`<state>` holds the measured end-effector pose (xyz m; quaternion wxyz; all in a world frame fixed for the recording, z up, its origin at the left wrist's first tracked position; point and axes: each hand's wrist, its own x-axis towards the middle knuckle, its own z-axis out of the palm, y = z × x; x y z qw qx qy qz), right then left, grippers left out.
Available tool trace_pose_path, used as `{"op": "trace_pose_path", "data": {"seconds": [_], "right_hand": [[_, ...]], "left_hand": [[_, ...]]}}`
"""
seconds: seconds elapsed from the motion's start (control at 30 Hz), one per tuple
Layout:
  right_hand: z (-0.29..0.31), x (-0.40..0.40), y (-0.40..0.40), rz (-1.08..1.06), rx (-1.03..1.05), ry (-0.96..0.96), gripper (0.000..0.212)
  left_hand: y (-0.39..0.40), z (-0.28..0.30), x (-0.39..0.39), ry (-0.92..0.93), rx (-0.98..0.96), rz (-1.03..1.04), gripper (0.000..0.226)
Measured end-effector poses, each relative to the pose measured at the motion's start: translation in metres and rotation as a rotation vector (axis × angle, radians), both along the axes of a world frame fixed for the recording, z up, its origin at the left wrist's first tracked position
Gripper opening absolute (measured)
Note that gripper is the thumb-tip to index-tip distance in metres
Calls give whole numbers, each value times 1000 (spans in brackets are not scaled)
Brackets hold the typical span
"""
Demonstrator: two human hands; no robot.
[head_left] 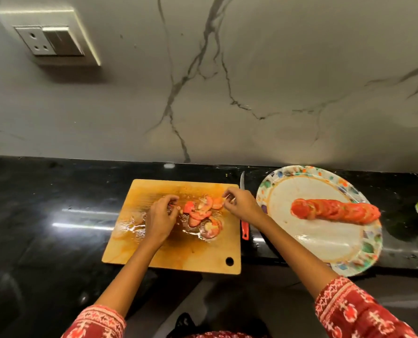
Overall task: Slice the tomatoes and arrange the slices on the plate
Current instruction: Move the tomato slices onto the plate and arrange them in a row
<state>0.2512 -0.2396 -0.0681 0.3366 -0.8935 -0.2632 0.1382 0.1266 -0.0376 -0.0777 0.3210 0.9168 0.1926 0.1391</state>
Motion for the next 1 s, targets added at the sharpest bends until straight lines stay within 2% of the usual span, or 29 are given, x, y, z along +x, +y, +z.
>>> {"op": "trace_pose_path", "data": {"seconds": [0.17, 0.33, 0.47, 0.67, 0.77, 0.83, 0.9, 1.0], "right_hand": [[0, -3, 40, 38, -205, -62, 22], [12, 2, 39, 39, -297, -39, 16], [31, 2, 39, -34, -164, -19, 12], [57, -39, 76, 30, 114, 279, 11], [51, -53, 89, 17, 192, 338, 11], [44, -52, 90, -65, 225, 315, 10], [34, -41, 84, -224, 117, 192, 7], [20, -29, 72, -378, -220, 83, 15]], "left_hand": [[30, -1, -3, 39, -47, -78, 29], [43, -1, -4, 41, -128, -168, 23], [43, 2, -5, 27, -255, -225, 20], [31, 11, -5, -69, -542, -291, 19], [37, 13, -5, -87, -568, -284, 15], [45, 11, -5, -83, -542, -270, 13], [54, 10, -5, -87, -509, -248, 13], [64, 8, -6, -92, -491, -225, 16]]}}
